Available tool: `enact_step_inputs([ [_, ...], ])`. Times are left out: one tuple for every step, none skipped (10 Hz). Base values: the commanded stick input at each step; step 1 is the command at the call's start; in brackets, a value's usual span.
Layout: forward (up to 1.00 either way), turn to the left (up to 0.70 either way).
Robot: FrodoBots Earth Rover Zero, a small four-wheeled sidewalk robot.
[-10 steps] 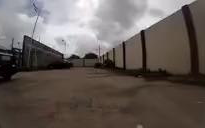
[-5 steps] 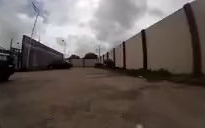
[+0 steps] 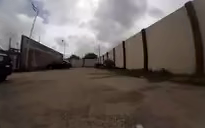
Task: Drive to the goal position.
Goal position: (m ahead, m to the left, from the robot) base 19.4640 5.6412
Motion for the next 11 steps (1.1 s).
enact_step_inputs([
  [0.30,0.00],
  [0.30,0.00],
  [0.30,0.00],
  [0.30,0.00],
  [0.30,0.00],
  [0.30,0.00],
  [0.30,0.00],
  [0.30,0.00],
  [0.30,0.00],
  [0.30,0.00],
  [0.30,0.00],
])
